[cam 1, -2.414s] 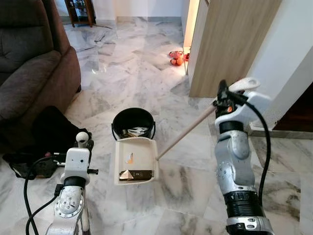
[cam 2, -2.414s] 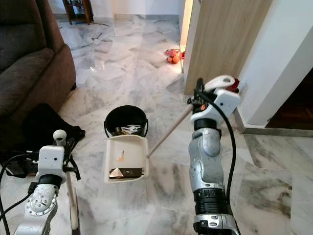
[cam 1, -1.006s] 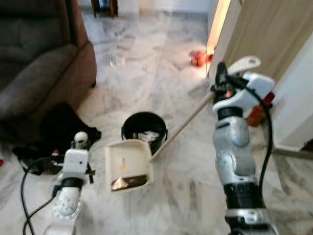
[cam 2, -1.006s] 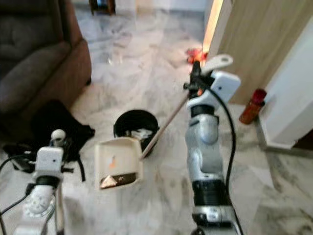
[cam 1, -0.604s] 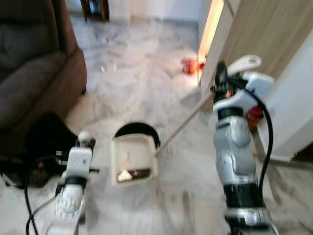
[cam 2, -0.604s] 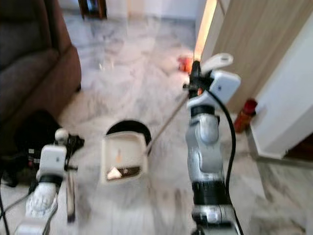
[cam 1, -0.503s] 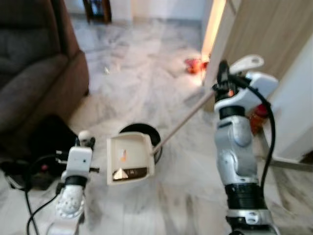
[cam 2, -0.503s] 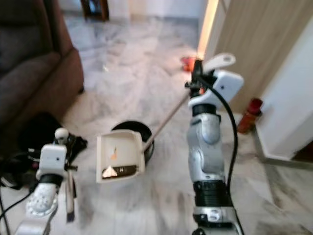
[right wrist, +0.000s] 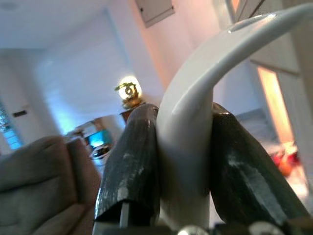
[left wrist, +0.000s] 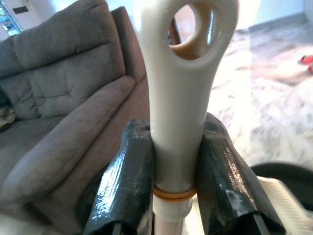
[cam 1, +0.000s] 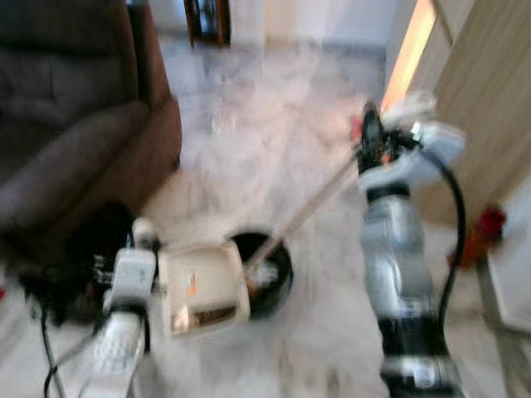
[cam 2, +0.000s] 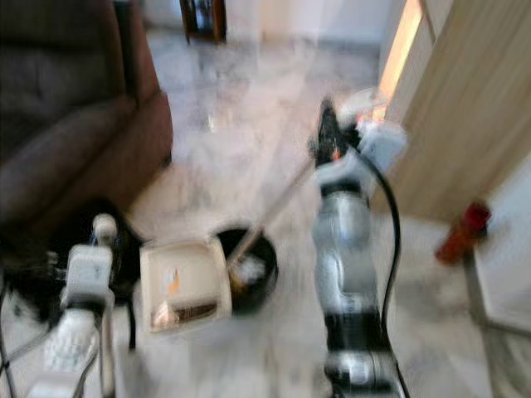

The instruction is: Sweep floor

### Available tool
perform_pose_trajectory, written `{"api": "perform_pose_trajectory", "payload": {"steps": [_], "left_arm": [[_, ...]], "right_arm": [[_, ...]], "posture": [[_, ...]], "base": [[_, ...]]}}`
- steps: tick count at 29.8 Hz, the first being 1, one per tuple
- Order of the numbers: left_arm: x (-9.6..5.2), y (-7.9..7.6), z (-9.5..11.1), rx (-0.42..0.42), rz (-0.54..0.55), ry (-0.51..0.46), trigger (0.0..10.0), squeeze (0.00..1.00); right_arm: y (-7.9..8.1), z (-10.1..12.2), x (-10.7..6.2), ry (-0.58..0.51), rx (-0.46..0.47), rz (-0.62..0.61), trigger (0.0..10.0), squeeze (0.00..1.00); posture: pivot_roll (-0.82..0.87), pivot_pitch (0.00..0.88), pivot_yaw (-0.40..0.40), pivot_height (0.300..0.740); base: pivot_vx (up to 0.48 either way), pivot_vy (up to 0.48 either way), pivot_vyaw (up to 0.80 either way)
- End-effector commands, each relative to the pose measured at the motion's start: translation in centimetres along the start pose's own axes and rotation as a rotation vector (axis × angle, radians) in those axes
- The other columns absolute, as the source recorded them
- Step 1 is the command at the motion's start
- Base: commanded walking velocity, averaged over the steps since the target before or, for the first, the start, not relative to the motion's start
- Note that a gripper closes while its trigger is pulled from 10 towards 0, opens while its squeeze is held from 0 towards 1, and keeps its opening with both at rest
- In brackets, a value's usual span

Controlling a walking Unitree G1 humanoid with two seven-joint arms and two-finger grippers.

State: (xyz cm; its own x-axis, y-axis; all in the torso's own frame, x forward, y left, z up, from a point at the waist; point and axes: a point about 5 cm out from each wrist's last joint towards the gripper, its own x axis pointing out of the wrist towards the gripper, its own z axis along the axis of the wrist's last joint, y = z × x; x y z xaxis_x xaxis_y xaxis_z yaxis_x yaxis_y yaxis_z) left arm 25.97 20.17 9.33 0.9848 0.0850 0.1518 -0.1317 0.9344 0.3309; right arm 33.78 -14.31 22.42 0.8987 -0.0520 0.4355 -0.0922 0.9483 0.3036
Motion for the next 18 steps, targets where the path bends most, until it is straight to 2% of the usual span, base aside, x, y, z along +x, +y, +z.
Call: {"api": "perform_pose_trajectory", "payload": {"steps": [1,18], "left_arm": [[0.29,0.54,0.74,0.016,0.014,-0.047,10.0,0.0],[0.32,0.58,0.84,0.012,0.025,-0.054,10.0,0.0]], "right_arm": [[1.22,1.73,0.6,-0.08,0.013,0.038,10.0,0.0],[1.57,1.91,0.65,-0.084,0.023,0.06,10.0,0.0]], "posture": [[0.16,0.051,-0.012,0.74],[0.16,0.056,-0.018,0.74]], "base": [[0.371,0.0,0.0],[0.373,0.0,0.0]]}}
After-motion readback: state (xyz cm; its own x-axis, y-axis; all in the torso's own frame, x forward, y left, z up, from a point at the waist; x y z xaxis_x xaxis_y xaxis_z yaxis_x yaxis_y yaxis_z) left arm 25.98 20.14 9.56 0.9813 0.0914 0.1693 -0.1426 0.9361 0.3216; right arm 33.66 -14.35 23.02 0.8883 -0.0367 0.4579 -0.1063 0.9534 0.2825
